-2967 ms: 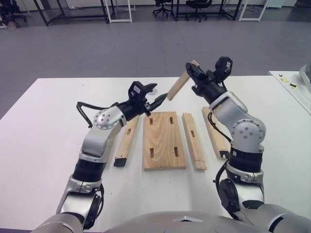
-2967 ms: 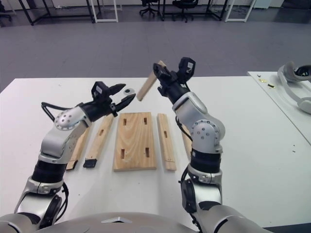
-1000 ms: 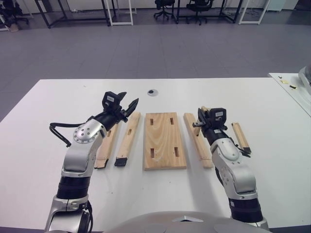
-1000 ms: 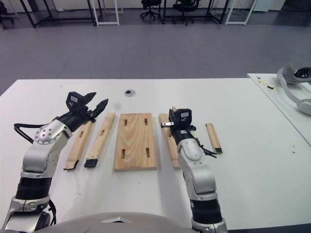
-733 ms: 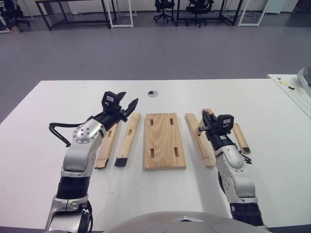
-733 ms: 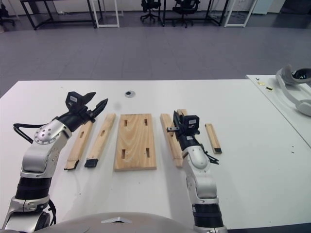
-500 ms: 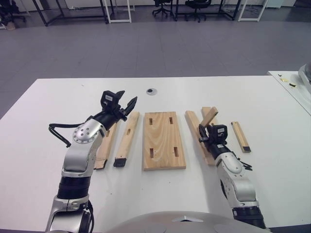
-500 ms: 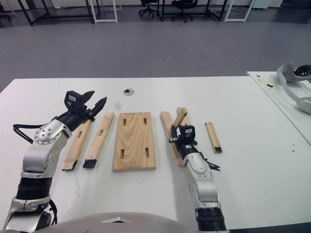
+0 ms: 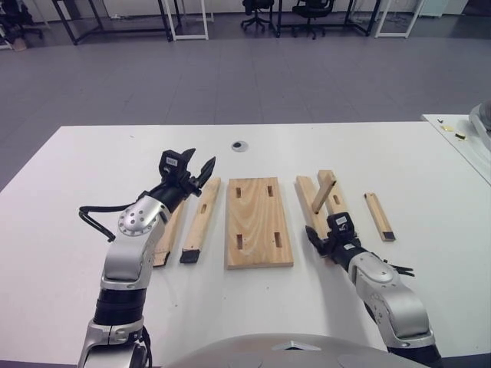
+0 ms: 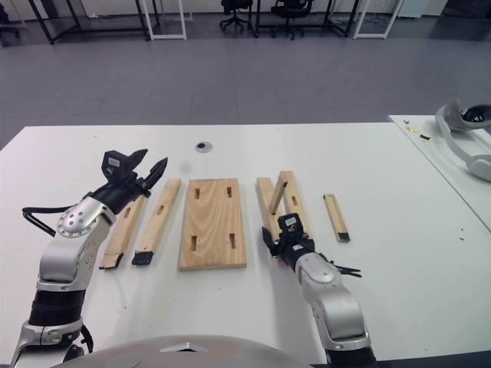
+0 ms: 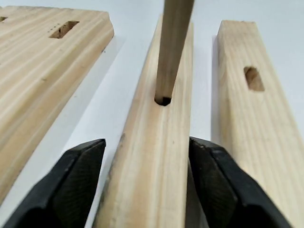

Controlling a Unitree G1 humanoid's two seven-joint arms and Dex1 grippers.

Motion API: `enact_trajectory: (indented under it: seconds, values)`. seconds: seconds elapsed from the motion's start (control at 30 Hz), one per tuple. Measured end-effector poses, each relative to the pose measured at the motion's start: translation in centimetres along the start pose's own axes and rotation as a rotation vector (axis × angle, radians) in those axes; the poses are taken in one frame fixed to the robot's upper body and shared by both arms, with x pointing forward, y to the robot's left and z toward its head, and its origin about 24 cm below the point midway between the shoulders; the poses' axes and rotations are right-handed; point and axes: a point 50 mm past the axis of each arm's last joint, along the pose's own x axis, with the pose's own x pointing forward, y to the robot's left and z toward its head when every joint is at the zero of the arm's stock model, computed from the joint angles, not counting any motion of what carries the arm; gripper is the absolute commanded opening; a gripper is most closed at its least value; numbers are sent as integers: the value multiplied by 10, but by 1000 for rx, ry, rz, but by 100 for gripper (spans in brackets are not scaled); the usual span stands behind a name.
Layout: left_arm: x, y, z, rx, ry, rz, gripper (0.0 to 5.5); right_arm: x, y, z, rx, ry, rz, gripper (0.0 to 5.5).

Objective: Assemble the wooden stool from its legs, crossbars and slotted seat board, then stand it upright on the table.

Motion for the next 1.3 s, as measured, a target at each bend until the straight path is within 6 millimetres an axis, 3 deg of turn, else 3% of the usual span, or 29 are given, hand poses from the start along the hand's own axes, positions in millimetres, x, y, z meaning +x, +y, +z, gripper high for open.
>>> enact_trajectory:
  seconds: [0.1, 0.37, 0.43, 0.53, 0.73, 0.8, 0.9, 1.13, 1.3]
  values:
    - [0, 0, -1, -1, 1, 0, 280, 1, 0, 4, 56, 54, -8, 206]
    - [1, 1, 2, -53, -9, -18, 280, 6, -7, 17, 65, 16, 2, 206]
    - [5, 4, 11, -117, -33, -66, 280, 7, -14, 48, 125, -150, 64, 206]
    - [20, -1, 34, -255, -95, -260, 280, 2, -9, 101, 212, -363, 307, 206]
    - [40, -15, 88, -685, -217, -668, 354, -23, 16, 158, 314, -542, 783, 206]
    - [41, -9, 103, -757, -251, -731, 355, -33, 22, 160, 326, -520, 923, 206]
    - [41, -11, 108, -795, -240, -800, 355, -44, 28, 161, 340, -510, 1074, 206]
    - [37, -15, 111, -832, -205, -895, 355, -50, 31, 152, 345, -425, 1144, 206]
    - [36, -16, 110, -846, -190, -909, 355, -43, 26, 142, 378, -368, 1123, 206]
